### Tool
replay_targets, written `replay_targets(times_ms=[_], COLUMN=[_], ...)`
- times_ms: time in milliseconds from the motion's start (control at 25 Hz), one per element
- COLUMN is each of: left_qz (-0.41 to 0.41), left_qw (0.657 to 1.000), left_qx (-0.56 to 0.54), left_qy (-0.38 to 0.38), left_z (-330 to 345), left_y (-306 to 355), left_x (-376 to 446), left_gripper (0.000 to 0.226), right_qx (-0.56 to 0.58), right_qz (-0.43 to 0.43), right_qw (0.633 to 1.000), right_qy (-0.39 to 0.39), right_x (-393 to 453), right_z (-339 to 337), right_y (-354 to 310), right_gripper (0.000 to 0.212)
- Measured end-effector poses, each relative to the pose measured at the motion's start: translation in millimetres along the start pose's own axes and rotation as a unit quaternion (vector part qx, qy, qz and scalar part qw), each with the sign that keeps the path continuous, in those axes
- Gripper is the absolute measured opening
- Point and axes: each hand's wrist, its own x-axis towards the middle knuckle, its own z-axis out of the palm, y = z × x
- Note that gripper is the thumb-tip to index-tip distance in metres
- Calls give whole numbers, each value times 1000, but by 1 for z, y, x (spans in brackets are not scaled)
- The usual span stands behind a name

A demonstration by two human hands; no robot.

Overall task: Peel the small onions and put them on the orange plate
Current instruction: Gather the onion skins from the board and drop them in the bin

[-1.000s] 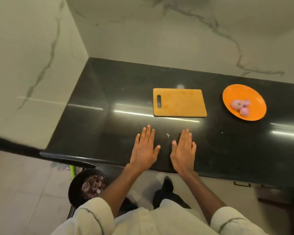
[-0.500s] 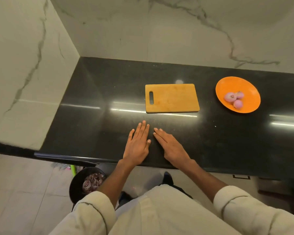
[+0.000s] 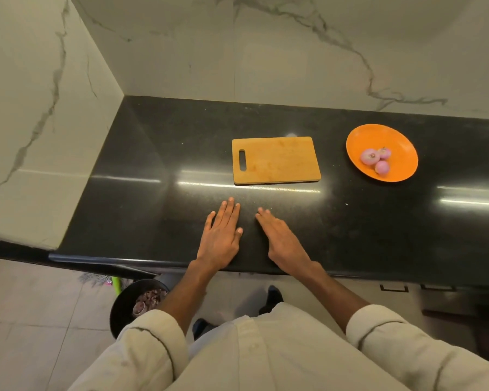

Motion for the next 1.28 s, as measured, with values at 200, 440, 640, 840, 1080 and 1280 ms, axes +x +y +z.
replay_targets(times_ms=[200,440,640,840,1080,1280], left_qz=[-4,-9,-4,4,6,8], left_qw=[1000,1000,1000,1000,999,999], left_qx=[5,4,-2,-11,-22,-18], left_qy=[-16,-26,-31,-24,-30,-27], left_z=[-4,-7,-10,-10,-9,-8], left_y=[3,5,5,1,-2,-2], left_x=[2,2,1,1,1,1], left_gripper=[70,70,70,70,71,72], right_qx=[-9,-143,-161,-119,-51,41], right_qz=[131,38,-72,54,160,228], right_qw=[989,989,984,991,982,966], right_qy=[65,-25,-22,4,87,118], right_x=[4,6,17,20,10,9], right_z=[-13,7,-21,-32,-16,-15], right_y=[5,-34,-5,2,-13,-21], right_gripper=[71,83,40,26,30,42])
